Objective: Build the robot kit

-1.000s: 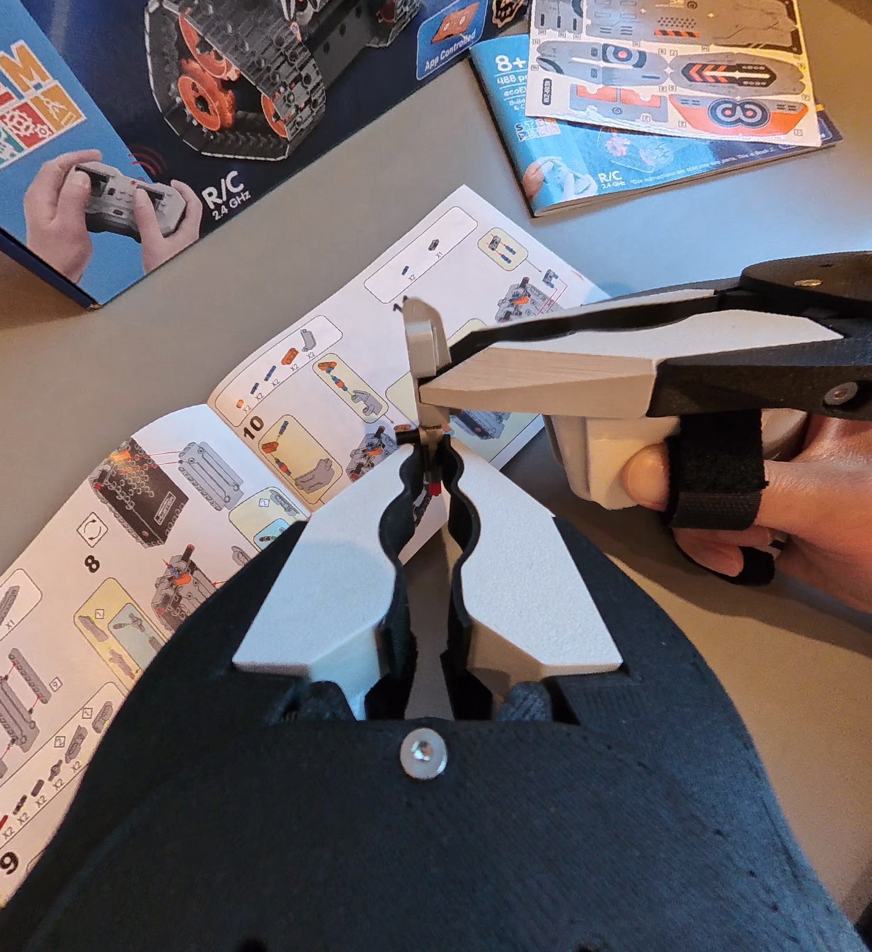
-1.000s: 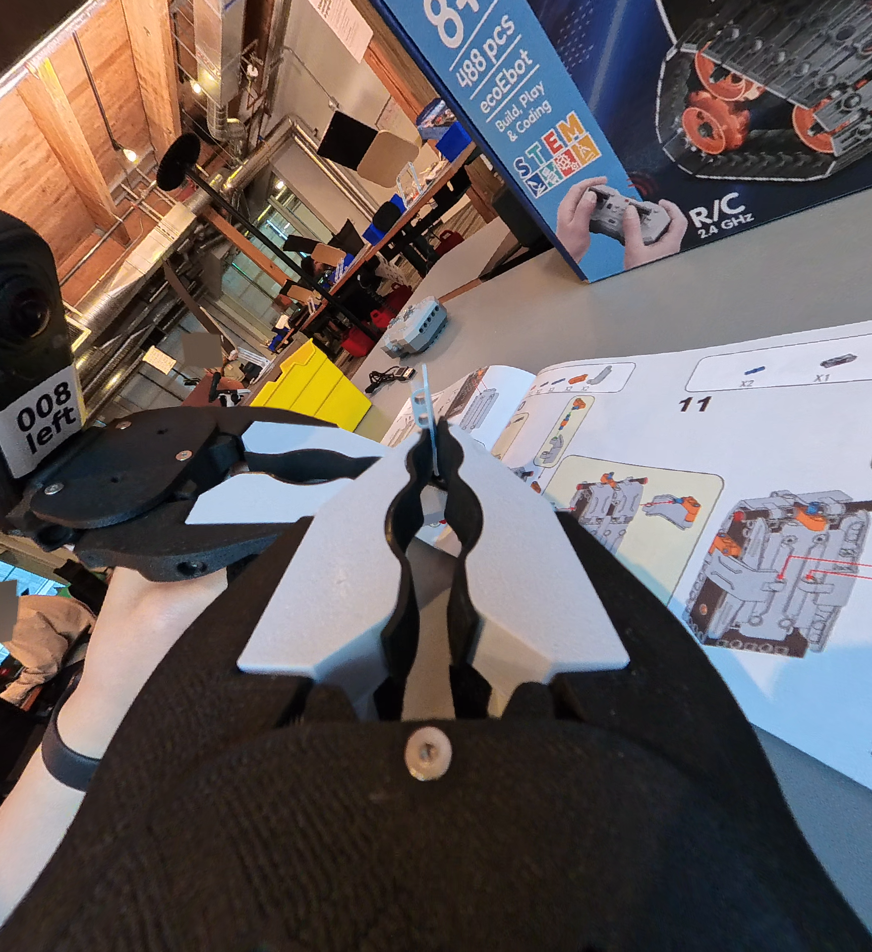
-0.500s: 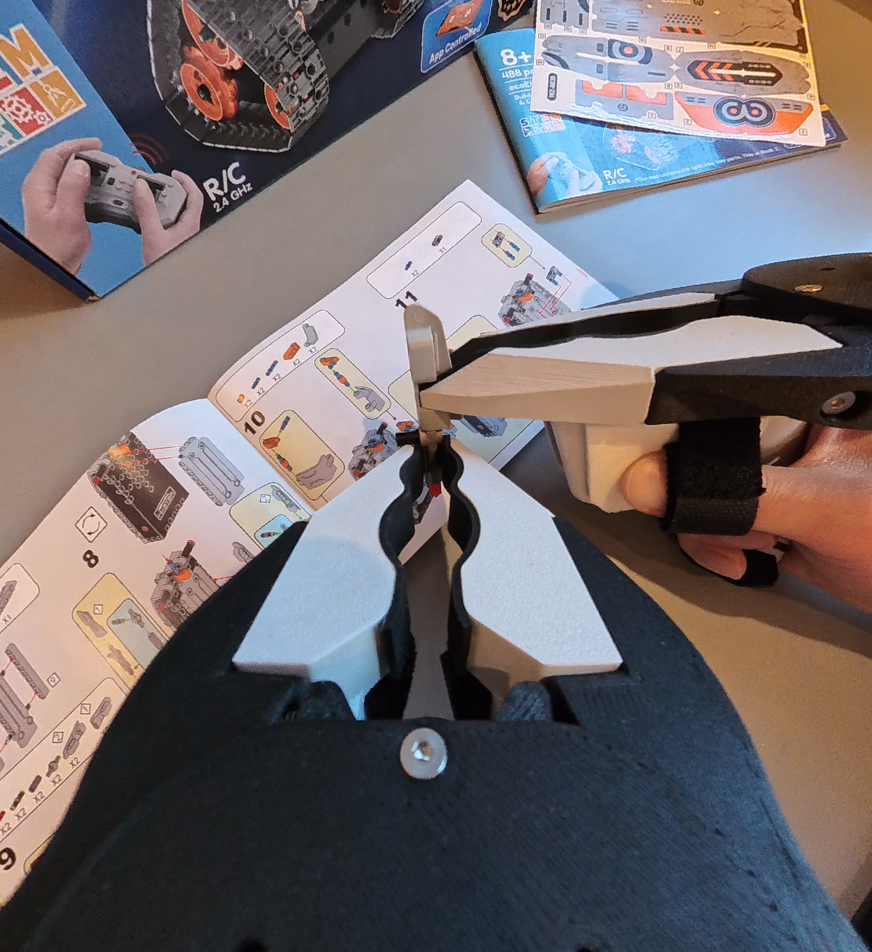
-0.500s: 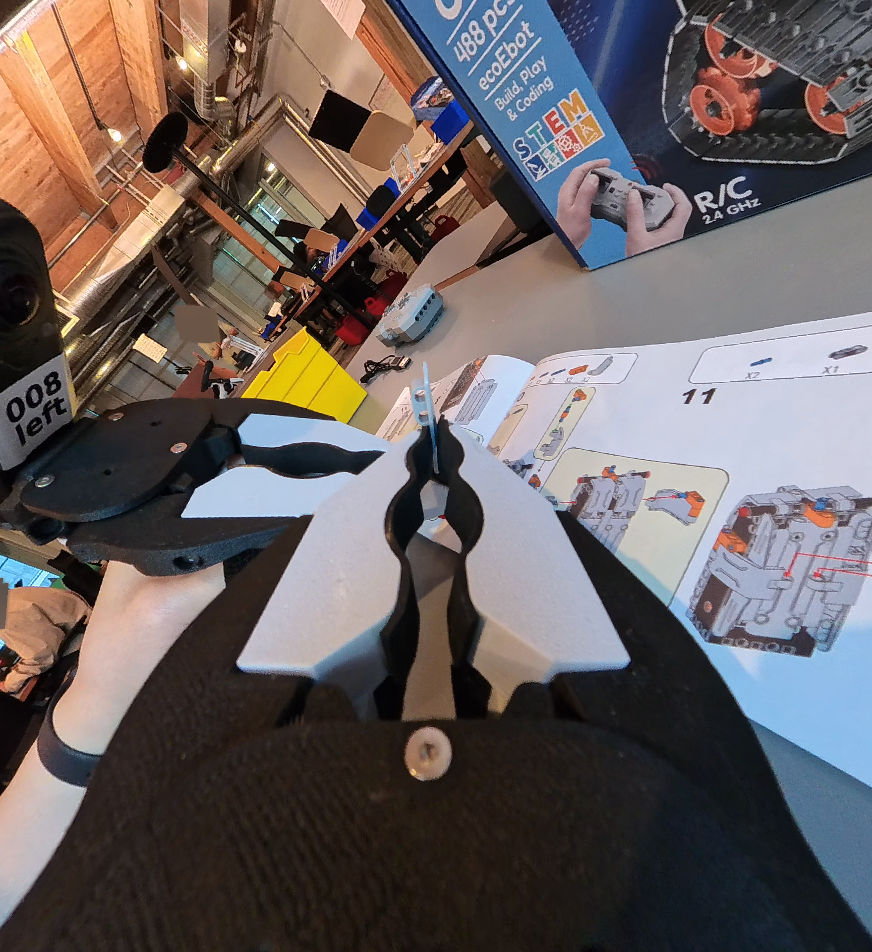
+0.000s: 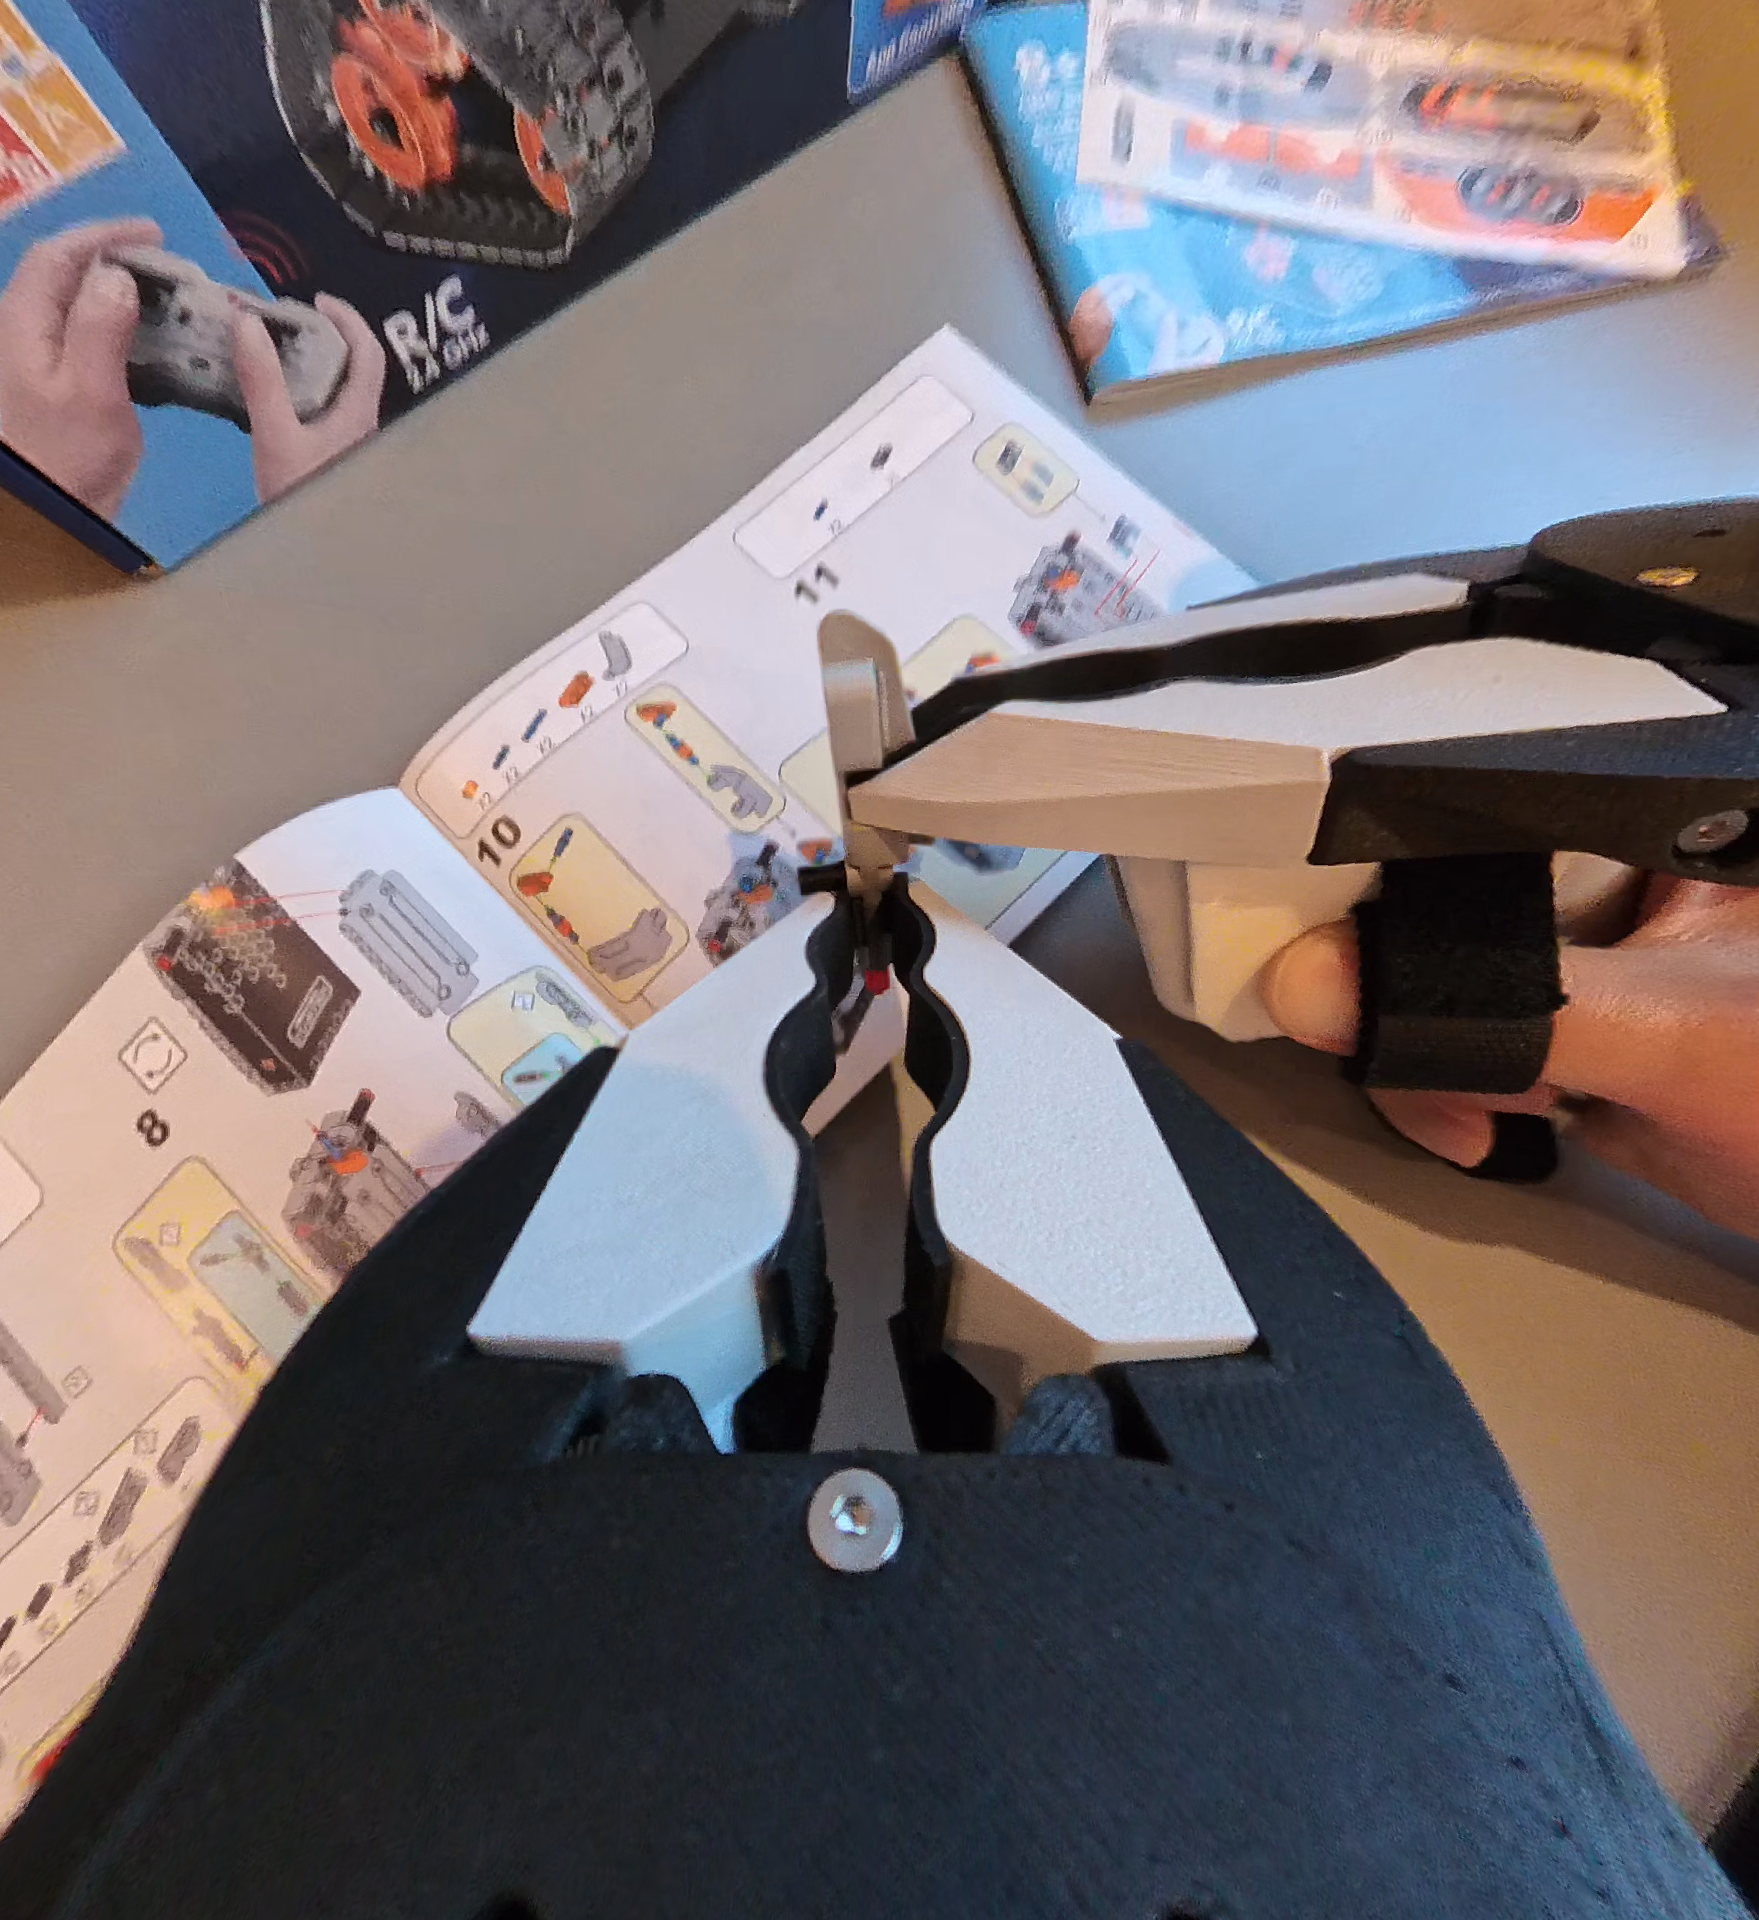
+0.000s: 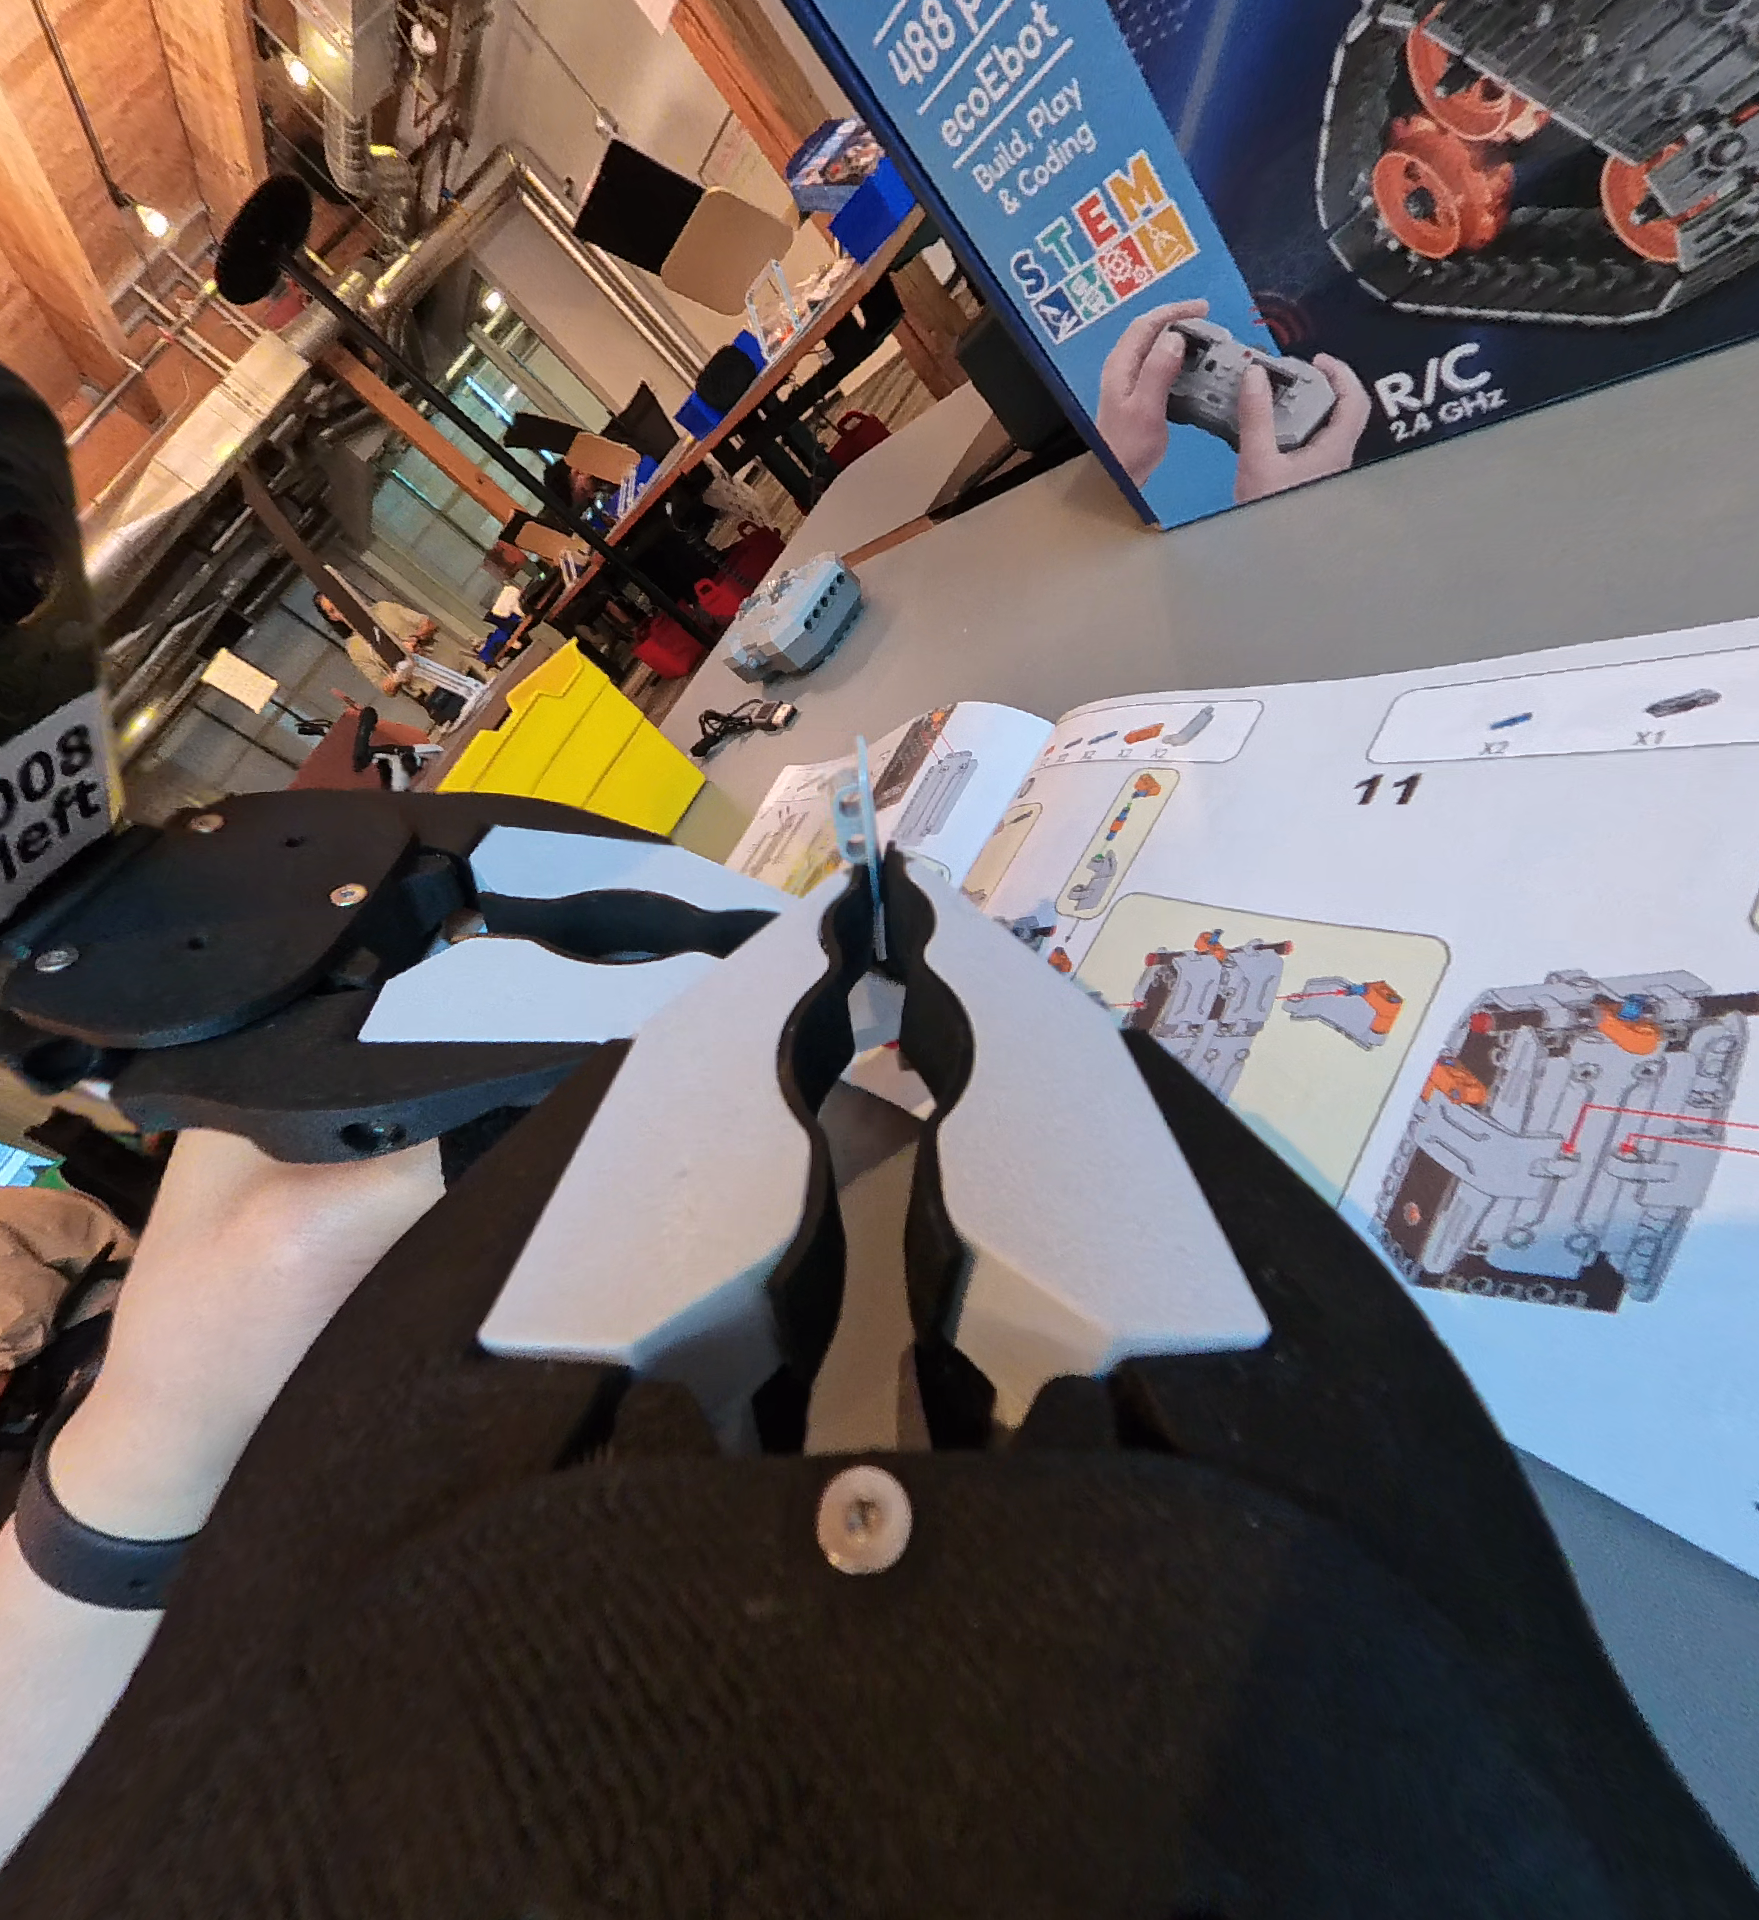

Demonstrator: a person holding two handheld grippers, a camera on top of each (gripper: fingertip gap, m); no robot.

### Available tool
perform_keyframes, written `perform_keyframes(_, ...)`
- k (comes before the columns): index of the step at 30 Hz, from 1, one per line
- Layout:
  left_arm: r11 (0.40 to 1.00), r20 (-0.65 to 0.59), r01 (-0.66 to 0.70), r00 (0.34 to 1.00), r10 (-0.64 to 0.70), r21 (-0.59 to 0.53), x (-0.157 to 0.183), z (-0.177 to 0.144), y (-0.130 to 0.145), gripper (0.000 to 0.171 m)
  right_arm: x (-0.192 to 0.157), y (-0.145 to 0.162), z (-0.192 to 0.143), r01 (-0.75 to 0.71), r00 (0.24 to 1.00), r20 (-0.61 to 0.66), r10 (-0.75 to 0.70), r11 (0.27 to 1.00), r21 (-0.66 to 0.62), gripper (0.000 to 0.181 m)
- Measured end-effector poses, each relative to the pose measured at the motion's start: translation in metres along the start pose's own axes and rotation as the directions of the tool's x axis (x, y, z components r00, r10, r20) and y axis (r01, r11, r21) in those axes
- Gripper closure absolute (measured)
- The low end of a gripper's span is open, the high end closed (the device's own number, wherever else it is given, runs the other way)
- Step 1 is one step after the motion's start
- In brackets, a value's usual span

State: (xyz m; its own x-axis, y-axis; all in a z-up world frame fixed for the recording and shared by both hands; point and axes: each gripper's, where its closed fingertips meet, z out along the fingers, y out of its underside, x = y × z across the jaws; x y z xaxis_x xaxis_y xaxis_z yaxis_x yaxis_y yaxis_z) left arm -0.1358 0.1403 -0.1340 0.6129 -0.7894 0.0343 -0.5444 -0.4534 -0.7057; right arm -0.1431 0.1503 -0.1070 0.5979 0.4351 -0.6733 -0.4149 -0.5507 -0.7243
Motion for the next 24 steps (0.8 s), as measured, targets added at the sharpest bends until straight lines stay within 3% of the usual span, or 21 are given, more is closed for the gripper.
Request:
perform_keyframes(4, 0.98, -0.152, 0.08, 0.987, -0.052, 0.182, 0.017, -0.015, -0.032, 0.166, -0.016, -0.031, -0.016, 0.015, 0.997, 0.077, -0.025, 0.992, 0.126, 0.178)
perform_keyframes(6, 0.951, -0.26, 0.144, 0.963, -0.071, 0.273, 0.028, -0.032, -0.047, 0.167, -0.027, -0.049, -0.027, 0.178, 0.981, 0.045, -0.188, 0.97, 0.168, 0.176)
perform_keyframes(9, 0.935, -0.373, 0.207, 0.924, -0.09, 0.287, 0.037, -0.043, -0.052, 0.167, -0.042, -0.057, -0.036, 0.344, 0.936, 0.032, -0.351, 0.928, 0.141, 0.159)
perform_keyframes(14, 0.926, -0.451, 0.209, 0.891, -0.048, 0.314, 0.047, -0.047, -0.057, 0.167, -0.056, -0.072, -0.057, 0.387, 0.903, 0.145, -0.405, 0.912, 0.135, 0.147)
perform_keyframes(15, 0.925, -0.492, 0.216, 0.87, -0.037, 0.312, 0.054, -0.05, -0.058, 0.167, -0.061, -0.08, -0.066, 0.441, 0.872, 0.153, -0.465, 0.882, 0.168, 0.135)
perform_keyframes(17, 0.92, -0.582, 0.248, 0.813, -0.027, 0.304, 0.066, -0.059, -0.061, 0.167, -0.076, -0.084, -0.081, 0.622, 0.742, 0.155, -0.653, 0.756, 0.205, 0.085)
perform_keyframes(18, 0.917, -0.641, 0.27, 0.767, -0.02, 0.294, 0.074, -0.066, -0.063, 0.167, -0.081, -0.078, -0.086, 0.727, 0.64, 0.149, -0.754, 0.657, 0.199, 0.076)
perform_keyframes(21, 0.915, -0.783, 0.329, 0.622, -0.025, 0.232, 0.093, -0.081, -0.065, 0.167, -0.061, -0.044, -0.088, 0.933, 0.348, 0.123, -0.929, 0.356, 0.054, 0.067)
perform_keyframes(24, 0.937, -0.817, 0.303, 0.575, -0.034, 0.175, 0.102, -0.079, -0.056, 0.167, -0.06, -0.032, -0.09, 0.971, 0.213, 0.069, -0.975, 0.219, 0.095, 0.07)
